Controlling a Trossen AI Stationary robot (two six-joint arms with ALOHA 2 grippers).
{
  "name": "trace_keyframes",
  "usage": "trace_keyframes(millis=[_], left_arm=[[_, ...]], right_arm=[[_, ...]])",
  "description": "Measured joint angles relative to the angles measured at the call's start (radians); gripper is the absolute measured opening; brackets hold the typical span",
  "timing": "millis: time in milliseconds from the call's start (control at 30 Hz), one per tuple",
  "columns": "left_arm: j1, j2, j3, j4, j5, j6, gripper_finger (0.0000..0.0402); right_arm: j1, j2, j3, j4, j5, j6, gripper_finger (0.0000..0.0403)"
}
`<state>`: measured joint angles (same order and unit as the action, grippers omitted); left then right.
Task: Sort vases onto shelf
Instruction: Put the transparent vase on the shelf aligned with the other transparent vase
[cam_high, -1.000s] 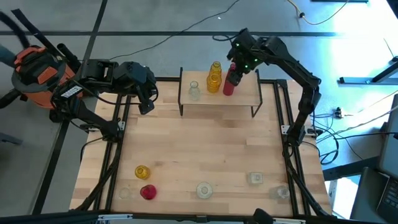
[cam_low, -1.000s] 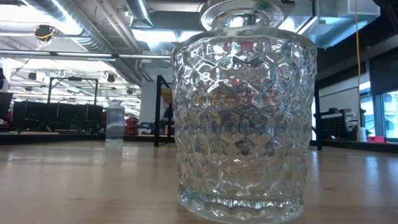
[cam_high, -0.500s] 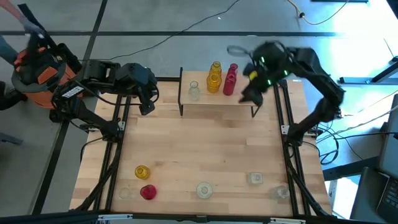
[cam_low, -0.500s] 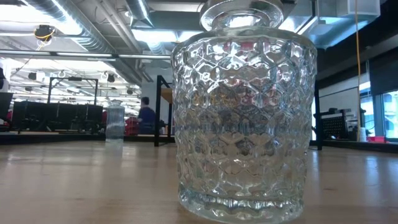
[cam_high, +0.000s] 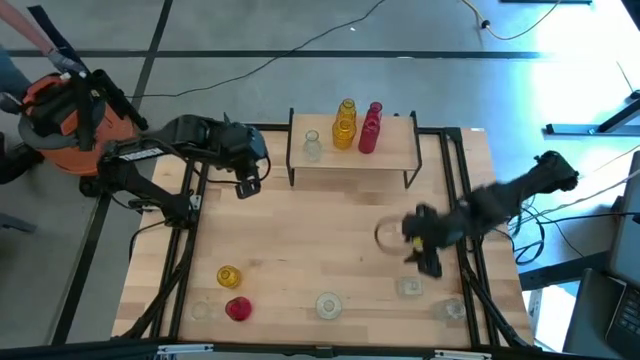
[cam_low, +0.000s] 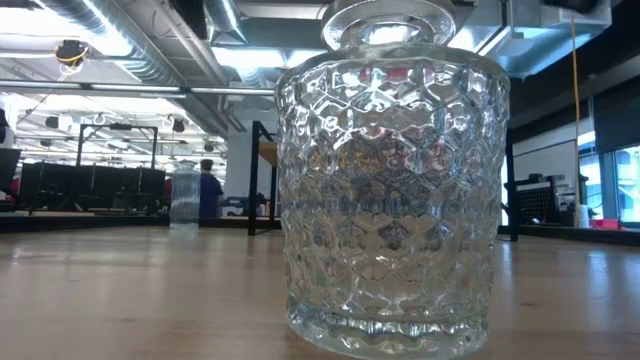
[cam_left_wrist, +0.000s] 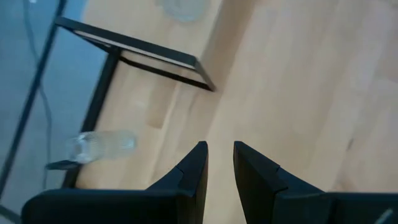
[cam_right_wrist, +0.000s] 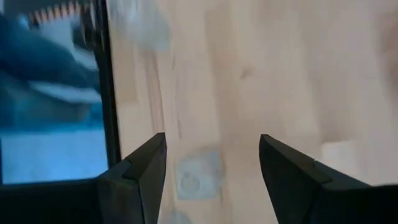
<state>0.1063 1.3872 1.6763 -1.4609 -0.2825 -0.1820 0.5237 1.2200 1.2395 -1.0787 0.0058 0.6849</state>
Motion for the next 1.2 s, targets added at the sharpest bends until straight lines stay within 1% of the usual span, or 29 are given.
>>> trace_keyframes(millis=[133,200,267,400,533,667,767,933,1100,1200], left_arm=[[0.0,0.0,-0.034,0.024,0.041,0.005,0.0069],[0.0,0.0,-0.035,0.023,0.042,0.007,0.0069],[0.0,0.0,-0.035,0.023,0.042,0.01,0.0069],[0.0,0.0,-0.035,0.026,0.042,0.017,0.0069],[0.0,0.0,-0.035,0.027,0.042,0.017,0.0069],[0.0,0.0,-0.036,0.03,0.041,0.017,0.0069],[0.0,0.0,-0.036,0.035,0.042,0.017,0.0069],[0.0,0.0,-0.036,0.035,0.042,0.008,0.0069],[0.0,0.0,-0.036,0.035,0.042,0.001,0.0069],[0.0,0.0,-0.036,0.035,0.042,0.001,0.0069]], right_arm=[[0.136,0.001,-0.156,0.082,-0.001,0.098,0.0214],[0.188,0.001,-0.217,0.115,-0.001,0.159,0.0214],[0.235,0.001,-0.264,0.144,0.005,0.209,0.0214],[0.293,0.002,-0.338,0.272,0.036,0.257,0.0214],[0.302,0.009,-0.374,0.354,0.082,0.256,0.0214],[0.283,0.02,-0.402,0.35,0.126,0.254,0.0214],[0.265,0.034,-0.412,0.357,0.111,0.25,0.0214],[0.269,0.071,-0.412,0.412,0.087,0.196,0.0214],[0.269,0.124,-0.412,0.42,0.054,0.17,0.0214],[0.269,0.153,-0.409,0.431,0.025,0.171,0.0205]])
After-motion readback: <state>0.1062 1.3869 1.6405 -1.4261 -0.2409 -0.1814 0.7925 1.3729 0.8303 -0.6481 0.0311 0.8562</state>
